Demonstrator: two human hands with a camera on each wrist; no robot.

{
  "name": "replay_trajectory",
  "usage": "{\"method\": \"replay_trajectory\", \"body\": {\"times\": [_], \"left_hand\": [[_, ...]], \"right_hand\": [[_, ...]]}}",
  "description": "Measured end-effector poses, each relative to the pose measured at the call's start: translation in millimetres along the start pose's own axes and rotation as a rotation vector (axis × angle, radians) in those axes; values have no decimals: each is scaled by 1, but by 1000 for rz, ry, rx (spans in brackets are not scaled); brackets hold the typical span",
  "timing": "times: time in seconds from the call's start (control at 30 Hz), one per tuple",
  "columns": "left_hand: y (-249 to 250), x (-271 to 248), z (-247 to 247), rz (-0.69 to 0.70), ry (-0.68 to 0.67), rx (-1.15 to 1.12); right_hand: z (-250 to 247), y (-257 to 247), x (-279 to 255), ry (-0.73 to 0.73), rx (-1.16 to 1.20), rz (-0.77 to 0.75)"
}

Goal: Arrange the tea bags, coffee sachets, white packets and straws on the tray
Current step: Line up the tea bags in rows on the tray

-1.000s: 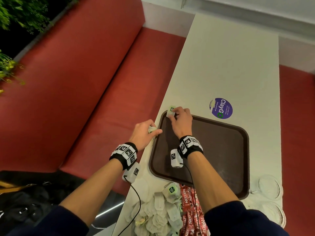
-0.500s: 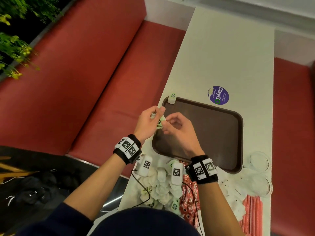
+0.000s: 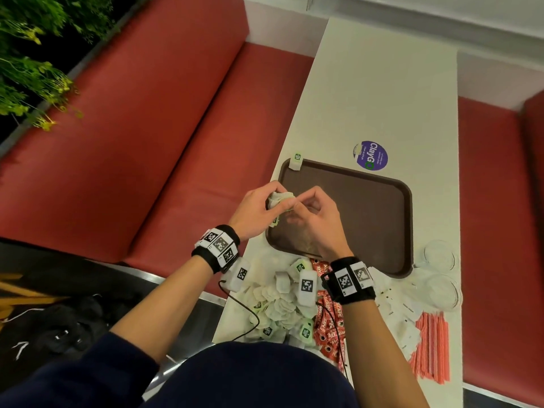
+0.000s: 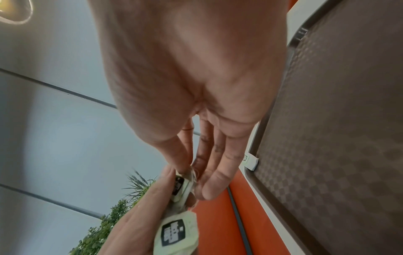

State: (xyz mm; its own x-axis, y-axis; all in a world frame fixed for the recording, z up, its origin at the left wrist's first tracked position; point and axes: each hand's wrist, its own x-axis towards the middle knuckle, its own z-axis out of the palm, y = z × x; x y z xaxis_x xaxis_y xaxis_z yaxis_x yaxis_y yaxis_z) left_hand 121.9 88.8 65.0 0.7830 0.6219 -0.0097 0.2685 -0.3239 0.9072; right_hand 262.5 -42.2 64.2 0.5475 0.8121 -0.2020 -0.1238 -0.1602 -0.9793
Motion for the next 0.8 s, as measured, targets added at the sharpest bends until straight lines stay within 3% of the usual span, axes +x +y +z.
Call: {"method": "replay_trajectory", "body": {"times": [0.43, 0.6, 0.8], "left_hand": [[-17, 26, -8, -14, -85, 15], [-25, 40, -2, -47, -23, -35], [-38, 61, -1, -87, -94, -91]], "right_hand": [[-4, 5, 23, 99, 81, 9], [-5, 2, 34, 79, 22, 1], [-19, 2, 55, 31, -40, -18]]}}
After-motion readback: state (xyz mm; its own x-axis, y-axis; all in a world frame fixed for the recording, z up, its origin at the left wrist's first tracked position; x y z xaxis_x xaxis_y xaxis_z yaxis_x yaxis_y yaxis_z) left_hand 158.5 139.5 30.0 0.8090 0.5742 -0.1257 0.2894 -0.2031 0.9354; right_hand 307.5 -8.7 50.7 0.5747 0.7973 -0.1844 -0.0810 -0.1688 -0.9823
